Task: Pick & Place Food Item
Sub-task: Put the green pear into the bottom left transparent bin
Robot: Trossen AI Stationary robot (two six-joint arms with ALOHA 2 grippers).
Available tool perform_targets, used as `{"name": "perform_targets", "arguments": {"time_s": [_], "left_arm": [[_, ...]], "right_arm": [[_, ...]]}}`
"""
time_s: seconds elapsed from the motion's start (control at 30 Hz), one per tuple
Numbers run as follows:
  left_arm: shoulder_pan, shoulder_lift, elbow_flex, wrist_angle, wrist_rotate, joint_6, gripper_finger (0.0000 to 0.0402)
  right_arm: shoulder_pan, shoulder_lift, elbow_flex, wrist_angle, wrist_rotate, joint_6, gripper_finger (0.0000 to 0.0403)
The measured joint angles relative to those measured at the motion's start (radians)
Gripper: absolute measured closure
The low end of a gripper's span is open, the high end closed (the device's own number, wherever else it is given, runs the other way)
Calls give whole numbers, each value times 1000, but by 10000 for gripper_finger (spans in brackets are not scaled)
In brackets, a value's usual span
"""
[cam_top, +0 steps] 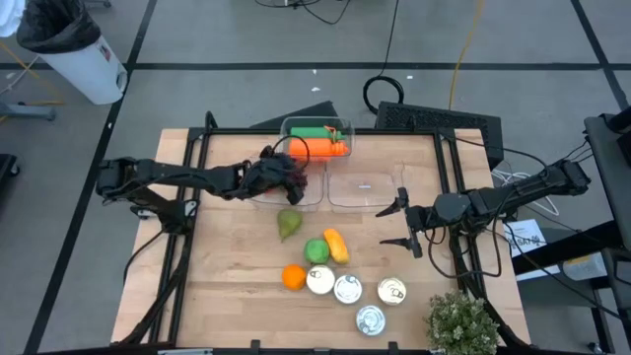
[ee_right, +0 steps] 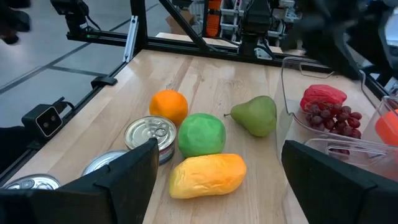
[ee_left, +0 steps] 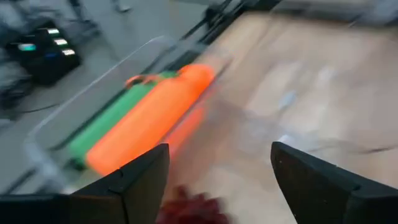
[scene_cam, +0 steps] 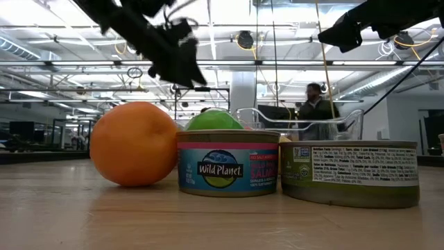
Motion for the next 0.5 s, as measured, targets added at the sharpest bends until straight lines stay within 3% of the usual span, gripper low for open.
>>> {"name": "perform_targets", "arguments": {"time_s": [0.23,0.37,0.5], "left_arm": [[-158,-98,0,-87,107,-164,105],[-259,-99,0,-188,109,-284,105],[-338,-74,0,-320,84,-504,105]], "right_arm": [[0,0,0,-8,0,-2,83],[0,0,0,-7,0,-2,83],[0,0,0,-7,0,-3,83]]}}
